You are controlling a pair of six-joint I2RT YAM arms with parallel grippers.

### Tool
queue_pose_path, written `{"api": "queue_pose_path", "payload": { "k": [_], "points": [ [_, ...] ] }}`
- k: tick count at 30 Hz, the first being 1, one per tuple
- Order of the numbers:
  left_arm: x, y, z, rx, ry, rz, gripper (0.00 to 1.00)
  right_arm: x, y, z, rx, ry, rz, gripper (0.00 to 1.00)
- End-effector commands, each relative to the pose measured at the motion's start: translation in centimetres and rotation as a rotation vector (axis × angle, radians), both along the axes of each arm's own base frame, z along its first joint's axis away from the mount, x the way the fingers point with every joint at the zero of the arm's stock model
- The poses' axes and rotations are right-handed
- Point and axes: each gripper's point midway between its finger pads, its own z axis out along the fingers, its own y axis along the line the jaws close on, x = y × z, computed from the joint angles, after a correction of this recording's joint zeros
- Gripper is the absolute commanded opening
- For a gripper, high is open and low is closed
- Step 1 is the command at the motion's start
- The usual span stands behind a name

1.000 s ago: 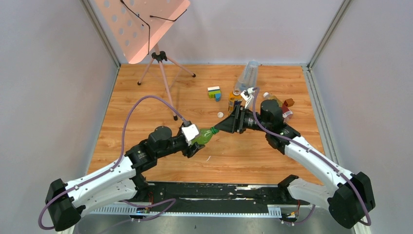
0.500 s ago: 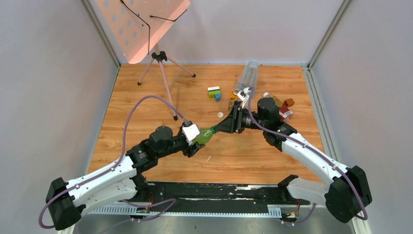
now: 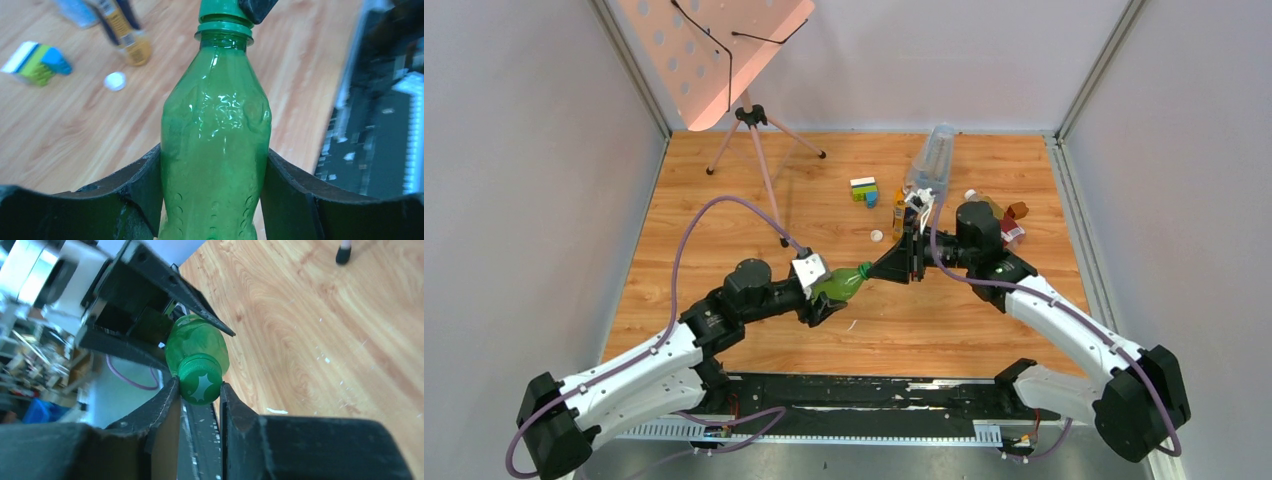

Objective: Unscrew the bottle caps
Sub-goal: Unscrew the bottle cap from the plastic bottle.

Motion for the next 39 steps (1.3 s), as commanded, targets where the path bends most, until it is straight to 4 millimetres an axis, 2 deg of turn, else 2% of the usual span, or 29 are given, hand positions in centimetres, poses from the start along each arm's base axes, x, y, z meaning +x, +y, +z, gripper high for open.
{"api": "queue_pose_path", "payload": {
  "k": [1, 6, 7, 11, 13, 16, 18, 20, 23, 27, 30, 31, 34, 39],
  "points": [
    [-0.7, -0.8, 3.8, -0.237, 0.070, -0.114, 0.00, -3.2, -0.7, 2.4, 0.071, -0.410, 0.230, 0.00],
    [-1.6, -0.3, 5.7, -0.378, 0.154, -0.237, 0.00, -4.7, -1.5, 2.8, 0.082, -0.596, 0.317, 0.00],
    [-2.3, -0.5, 5.8, -0.381, 0.172, -0.287, 0.00, -4.9, -1.5, 2.8, 0.084, -0.617, 0.328, 0.00],
    [-3.6, -1.1, 6.3, -0.399, 0.234, -0.400, 0.00, -4.8, -1.7, 3.1, 0.078, -0.666, 0.320, 0.01],
    [-3.6, -1.1, 6.3, -0.394, 0.240, -0.409, 0.00, -3.9, -1.7, 3.5, 0.058, -0.646, 0.260, 0.19],
    [-2.7, -1.0, 5.9, -0.373, 0.221, -0.354, 0.00, -2.6, -1.8, 4.2, 0.033, -0.534, 0.139, 0.52],
    [-2.2, -0.6, 5.5, -0.336, 0.197, -0.312, 0.00, -2.8, -2.1, 4.2, 0.030, -0.450, 0.098, 0.63],
    [-1.5, 0.0, 5.0, -0.301, 0.174, -0.250, 0.00, -3.1, -2.3, 4.3, 0.041, -0.395, 0.073, 0.68],
    [-0.8, 0.7, 4.6, -0.270, 0.145, -0.185, 0.00, -3.2, -2.7, 4.7, 0.063, -0.328, 0.013, 0.70],
    [0.5, 1.1, 4.3, -0.257, 0.088, -0.094, 0.00, -1.3, -3.1, 5.6, 0.093, -0.165, -0.174, 0.71],
    [1.0, 1.0, 3.8, -0.189, 0.013, -0.022, 0.00, -0.1, -2.8, 6.6, 0.130, -0.085, -0.242, 0.71],
    [0.6, 0.7, 3.7, -0.163, -0.005, -0.031, 0.00, 0.2, -2.6, 6.5, 0.132, -0.054, -0.252, 0.71],
    [1.3, 0.8, 3.7, -0.113, -0.073, 0.026, 0.00, 0.6, -1.9, 6.2, 0.135, 0.036, -0.249, 0.71],
    [1.2, 0.7, 3.6, -0.077, -0.105, 0.044, 0.00, 1.3, -0.8, 4.7, 0.124, 0.163, -0.236, 0.70]
  ]
}}
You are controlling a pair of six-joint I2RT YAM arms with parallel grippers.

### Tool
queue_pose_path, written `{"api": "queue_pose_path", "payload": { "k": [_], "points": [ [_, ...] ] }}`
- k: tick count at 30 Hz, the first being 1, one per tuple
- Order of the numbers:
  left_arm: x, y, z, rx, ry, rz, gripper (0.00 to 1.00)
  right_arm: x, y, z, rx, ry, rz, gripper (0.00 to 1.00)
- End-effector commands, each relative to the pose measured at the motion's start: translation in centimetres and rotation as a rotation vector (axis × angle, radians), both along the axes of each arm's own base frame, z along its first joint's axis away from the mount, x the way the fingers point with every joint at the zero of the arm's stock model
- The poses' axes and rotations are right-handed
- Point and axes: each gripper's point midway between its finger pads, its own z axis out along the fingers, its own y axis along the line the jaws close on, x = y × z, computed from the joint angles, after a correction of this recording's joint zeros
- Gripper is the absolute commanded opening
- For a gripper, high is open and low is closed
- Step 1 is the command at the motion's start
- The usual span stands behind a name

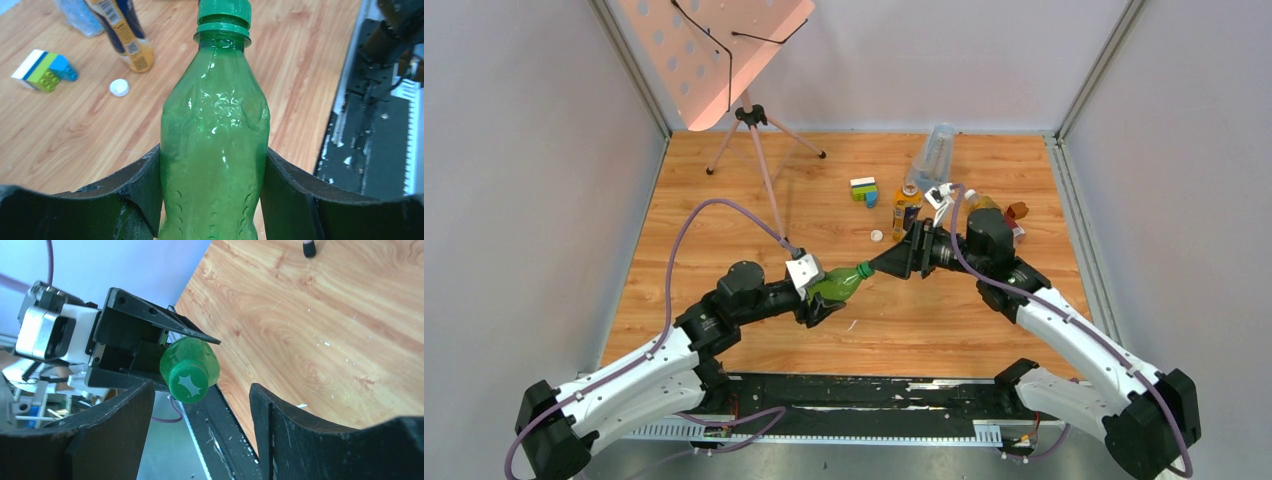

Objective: Unscrew the bottle caps
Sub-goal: Unscrew the bottle cap from the plastic bottle.

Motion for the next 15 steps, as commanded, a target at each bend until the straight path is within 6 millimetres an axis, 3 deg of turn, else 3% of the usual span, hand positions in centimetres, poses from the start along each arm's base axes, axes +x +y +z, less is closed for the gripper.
{"api": "queue_pose_path", "payload": {
  "k": [1, 11, 15],
  "points": [
    [2.1, 0.8, 2.4, 0.014, -0.125, 0.100, 0.00, 0.8, 1.2, 2.3, 0.087, 0.073, -0.004, 0.70],
    [2.1, 0.2, 1.9, 0.048, -0.121, 0.085, 0.00, 1.7, 2.7, 1.2, 0.082, 0.135, 0.054, 0.66],
    [2.2, 0.1, 1.8, 0.048, -0.120, 0.083, 0.00, 1.7, 3.1, 0.4, 0.069, 0.166, 0.077, 0.54]
  ]
}}
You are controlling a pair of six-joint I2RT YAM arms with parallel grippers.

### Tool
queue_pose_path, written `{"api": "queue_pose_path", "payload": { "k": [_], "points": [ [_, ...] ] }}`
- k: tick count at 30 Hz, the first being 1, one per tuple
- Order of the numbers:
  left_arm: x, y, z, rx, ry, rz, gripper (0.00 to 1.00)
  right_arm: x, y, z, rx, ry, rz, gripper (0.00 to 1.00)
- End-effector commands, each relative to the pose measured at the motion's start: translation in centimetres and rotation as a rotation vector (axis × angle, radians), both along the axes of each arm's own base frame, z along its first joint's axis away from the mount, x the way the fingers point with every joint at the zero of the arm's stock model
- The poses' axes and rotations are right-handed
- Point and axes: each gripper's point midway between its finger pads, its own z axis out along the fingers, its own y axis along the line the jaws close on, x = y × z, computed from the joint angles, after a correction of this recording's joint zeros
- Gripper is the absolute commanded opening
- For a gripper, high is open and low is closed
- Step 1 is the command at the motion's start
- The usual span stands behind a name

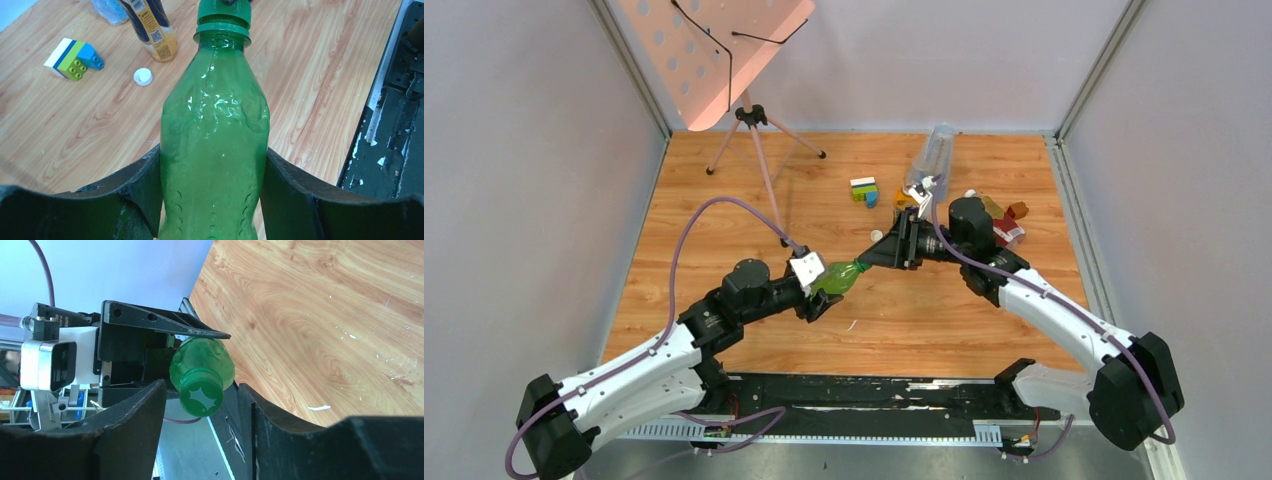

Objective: Unscrew the bottle caps
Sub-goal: Unscrew the bottle cap from the plastic bottle.

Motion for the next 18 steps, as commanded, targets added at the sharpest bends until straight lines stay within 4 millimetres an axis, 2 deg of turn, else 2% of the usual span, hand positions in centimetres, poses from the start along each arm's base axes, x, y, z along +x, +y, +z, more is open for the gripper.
{"api": "queue_pose_path", "payload": {
  "k": [1, 3, 5, 9, 12, 18],
  "points": [
    [0.7, -0.5, 2.5, -0.035, -0.065, 0.003, 0.00, 0.1, 0.7, 2.0, 0.047, -0.032, 0.039, 0.51],
    [0.7, -0.4, 2.3, -0.034, -0.061, 0.012, 0.00, -0.1, 0.6, 1.7, 0.040, -0.039, 0.042, 0.36],
    [0.7, -0.4, 2.3, -0.041, -0.055, 0.014, 0.00, -0.2, 0.3, 1.5, 0.034, -0.058, 0.038, 0.27],
    [0.4, -0.4, 2.1, -0.073, -0.028, 0.019, 0.00, -0.8, 0.0, 1.5, 0.023, -0.187, 0.088, 0.00],
    [-0.2, -0.9, 2.2, -0.105, 0.005, -0.017, 0.00, -1.2, -0.4, 1.5, 0.006, -0.370, 0.129, 0.00],
    [-2.4, -1.7, 3.0, -0.218, 0.145, -0.219, 0.00, -3.4, -1.6, 2.1, 0.028, -0.739, 0.228, 0.00]
  ]
}}
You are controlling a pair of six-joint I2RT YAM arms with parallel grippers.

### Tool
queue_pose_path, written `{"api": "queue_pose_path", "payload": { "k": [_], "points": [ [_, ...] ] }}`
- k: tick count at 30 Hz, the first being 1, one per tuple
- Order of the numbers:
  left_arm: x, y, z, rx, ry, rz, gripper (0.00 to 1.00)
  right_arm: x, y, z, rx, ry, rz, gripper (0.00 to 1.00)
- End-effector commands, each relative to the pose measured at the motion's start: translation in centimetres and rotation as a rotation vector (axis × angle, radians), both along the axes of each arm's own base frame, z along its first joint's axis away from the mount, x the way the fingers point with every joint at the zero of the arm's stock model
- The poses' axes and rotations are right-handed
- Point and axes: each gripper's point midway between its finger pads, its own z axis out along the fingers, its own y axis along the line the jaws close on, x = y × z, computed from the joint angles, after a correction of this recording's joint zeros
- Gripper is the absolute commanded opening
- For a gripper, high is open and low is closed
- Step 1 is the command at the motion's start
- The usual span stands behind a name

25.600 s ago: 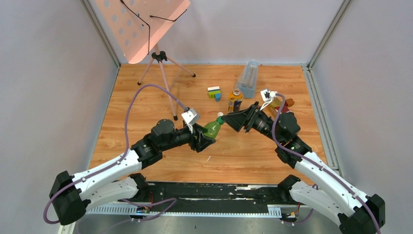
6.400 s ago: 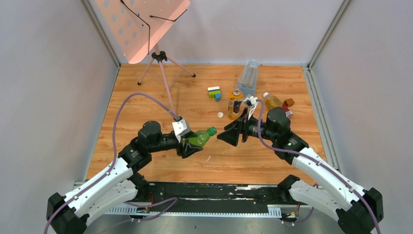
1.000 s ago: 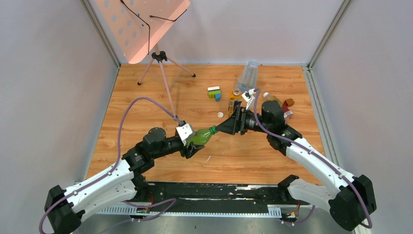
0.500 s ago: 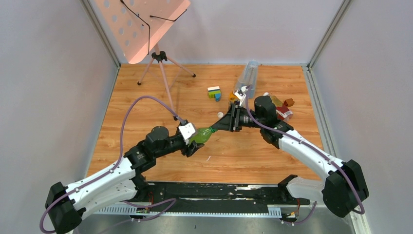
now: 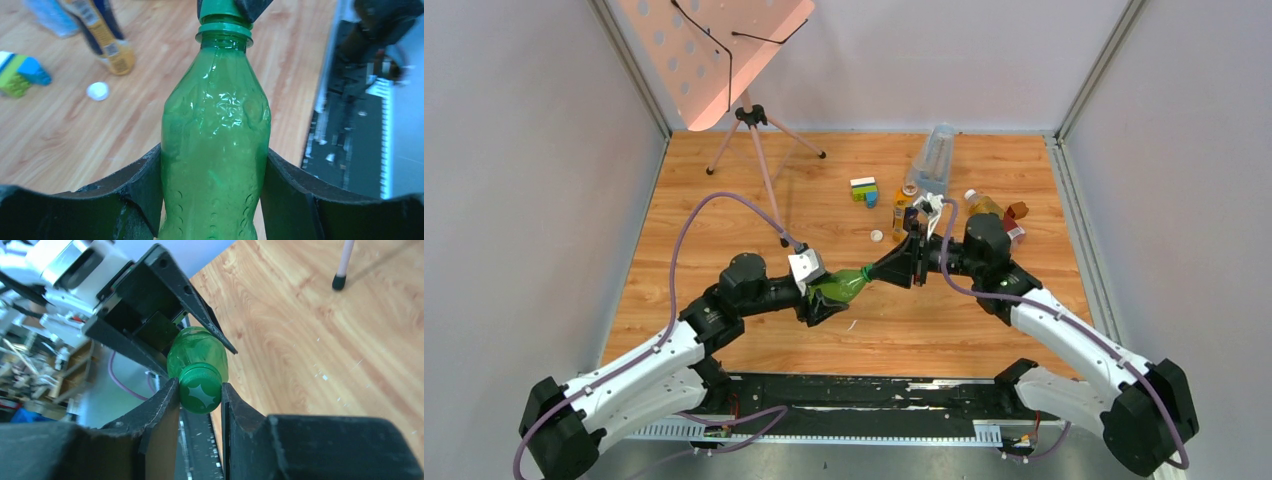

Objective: Unscrew the bottle caps
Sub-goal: Unscrew the bottle cap from the plastic bottle.

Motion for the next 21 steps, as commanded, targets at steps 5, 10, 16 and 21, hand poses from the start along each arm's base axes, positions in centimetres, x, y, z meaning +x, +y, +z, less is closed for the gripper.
{"api": "queue_pose_path", "payload": {
  "k": [5, 10, 16, 21],
  "points": [
    [-2.3, -0.9, 3.6, -0.198, 0.119, -0.224, 0.00, -4.4, -1.4, 2.1, 0.078, -0.600, 0.235, 0.00],
    [-4.3, -1.5, 4.6, -0.231, 0.165, -0.366, 0.00, -6.0, -2.1, 2.5, 0.078, -0.778, 0.306, 0.00],
    [-6.0, -1.6, 5.6, -0.249, 0.193, -0.481, 0.00, -7.1, -2.8, 3.2, 0.086, -0.933, 0.328, 0.00],
    [-7.4, -1.4, 6.1, -0.252, 0.224, -0.575, 0.00, -8.4, -3.2, 3.4, 0.104, -1.005, 0.393, 0.00]
  ]
}}
